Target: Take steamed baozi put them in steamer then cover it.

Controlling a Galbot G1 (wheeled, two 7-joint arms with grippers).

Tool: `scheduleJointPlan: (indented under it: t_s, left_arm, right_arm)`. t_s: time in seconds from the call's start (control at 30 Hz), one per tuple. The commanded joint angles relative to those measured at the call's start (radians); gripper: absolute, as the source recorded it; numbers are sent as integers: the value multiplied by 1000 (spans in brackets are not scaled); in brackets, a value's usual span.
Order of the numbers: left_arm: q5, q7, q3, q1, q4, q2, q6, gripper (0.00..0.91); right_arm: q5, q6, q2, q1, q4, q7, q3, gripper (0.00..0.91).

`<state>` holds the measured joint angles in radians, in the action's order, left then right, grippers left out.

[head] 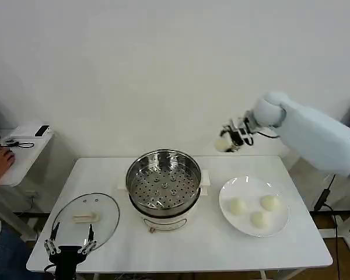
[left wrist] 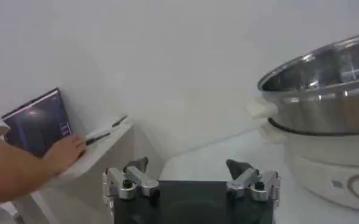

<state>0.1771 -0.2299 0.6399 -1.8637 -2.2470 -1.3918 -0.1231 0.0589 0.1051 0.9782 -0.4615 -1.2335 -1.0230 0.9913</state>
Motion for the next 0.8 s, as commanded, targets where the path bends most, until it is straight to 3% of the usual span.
scheduleJointPlan:
  t_s: [0.03, 0.2, 0.33, 0.5, 0.8]
  left_arm:
    - [-5, 1, 1, 1, -1, 3, -1, 907]
    - [-4, 1, -1, 1, -8, -1, -1, 907]
    - [-4, 2, 1, -3, -9, -5, -2, 907]
    - [-1, 1, 0, -12, -9, -8, 0, 907]
    - [0, -2, 3, -12, -5, -17, 4, 907]
  right_arm:
    - [120, -41, 231, -120, -28, 7, 149, 705]
    - [84, -101, 294, -91, 0, -9, 193, 705]
    - [31, -197, 355, -30, 79, -20, 204, 705]
    - [-124, -293, 399, 18, 181, 4, 200, 705]
    - [-230, -368, 430, 54, 252, 40, 196, 705]
